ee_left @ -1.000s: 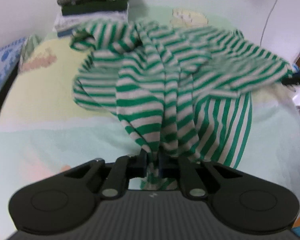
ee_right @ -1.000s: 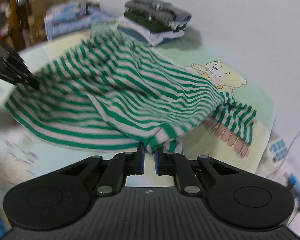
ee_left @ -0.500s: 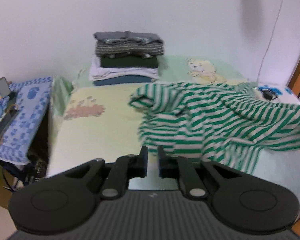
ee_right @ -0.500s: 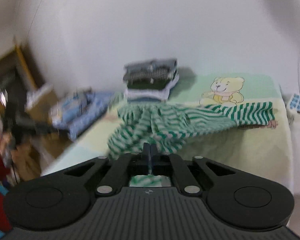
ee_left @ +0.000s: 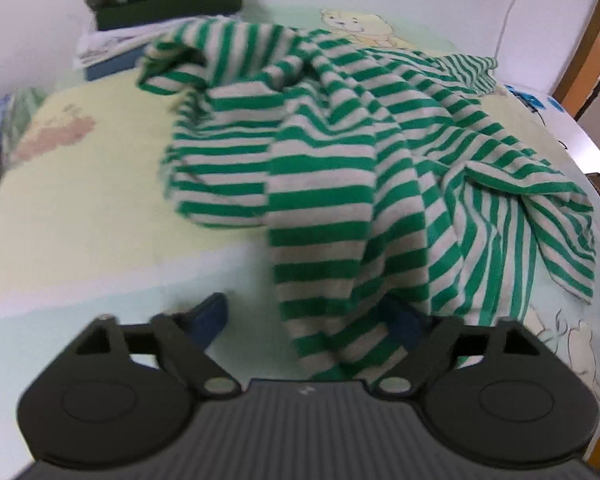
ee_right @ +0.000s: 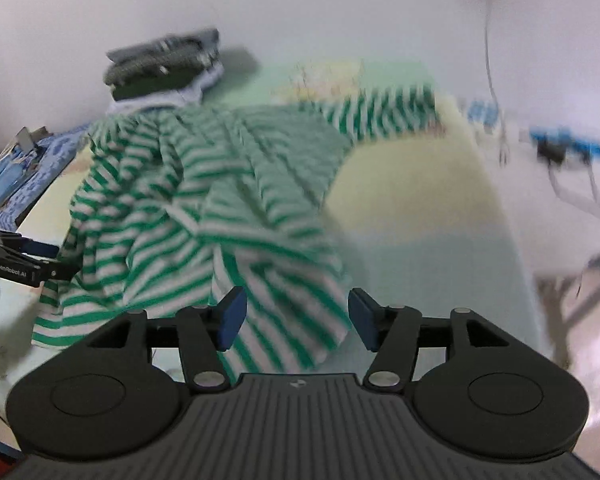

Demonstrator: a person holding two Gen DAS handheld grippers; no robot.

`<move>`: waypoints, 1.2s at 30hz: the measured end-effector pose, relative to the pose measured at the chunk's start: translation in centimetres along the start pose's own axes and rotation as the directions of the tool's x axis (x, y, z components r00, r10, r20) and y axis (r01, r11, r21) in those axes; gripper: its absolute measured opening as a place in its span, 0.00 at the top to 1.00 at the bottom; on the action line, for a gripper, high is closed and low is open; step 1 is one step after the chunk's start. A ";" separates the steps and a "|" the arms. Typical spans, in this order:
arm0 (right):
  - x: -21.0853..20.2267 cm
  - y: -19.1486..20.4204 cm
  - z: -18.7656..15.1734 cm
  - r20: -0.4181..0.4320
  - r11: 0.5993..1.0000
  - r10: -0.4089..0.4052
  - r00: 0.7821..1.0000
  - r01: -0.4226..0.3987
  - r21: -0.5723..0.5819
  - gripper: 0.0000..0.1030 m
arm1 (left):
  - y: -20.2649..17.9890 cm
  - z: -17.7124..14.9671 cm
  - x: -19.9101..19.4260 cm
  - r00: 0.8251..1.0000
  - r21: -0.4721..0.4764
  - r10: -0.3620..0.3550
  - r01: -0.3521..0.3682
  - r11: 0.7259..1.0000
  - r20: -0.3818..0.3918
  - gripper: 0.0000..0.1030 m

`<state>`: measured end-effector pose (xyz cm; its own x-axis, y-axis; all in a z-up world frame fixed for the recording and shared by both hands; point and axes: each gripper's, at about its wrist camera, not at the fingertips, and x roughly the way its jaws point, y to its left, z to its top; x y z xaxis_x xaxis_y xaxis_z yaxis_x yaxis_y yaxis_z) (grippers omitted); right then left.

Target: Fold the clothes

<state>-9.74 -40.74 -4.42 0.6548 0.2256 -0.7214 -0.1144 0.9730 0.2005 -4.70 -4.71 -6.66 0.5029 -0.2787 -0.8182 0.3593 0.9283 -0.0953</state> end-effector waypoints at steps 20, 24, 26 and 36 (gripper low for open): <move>-2.2 0.7 2.5 0.192 0.975 0.073 0.979 -0.110 0.194 0.93 | -1.9 3.0 -6.5 0.989 -0.080 0.068 -0.058 0.995 0.131 0.93; -5.8 -0.3 3.6 0.260 0.951 0.129 0.957 -0.194 0.240 0.94 | -0.5 3.5 -10.4 0.976 -0.103 0.096 -0.077 0.992 0.195 0.93; -7.5 -0.8 4.0 0.291 0.937 0.163 0.943 -0.240 0.253 0.94 | 0.1 3.5 -12.7 0.966 -0.120 0.110 -0.083 0.989 0.233 0.93; -12.7 -0.2 1.1 0.225 0.935 0.261 0.939 -0.304 0.183 0.95 | 1.9 0.2 -19.7 0.956 -0.122 0.155 -0.128 0.984 0.247 0.93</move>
<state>-17.20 -43.90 5.45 0.7532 0.4546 -0.4754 -0.1689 0.8322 0.5282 -13.73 2.52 9.41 0.7312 -0.1835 -0.6571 0.1933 0.9794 -0.0584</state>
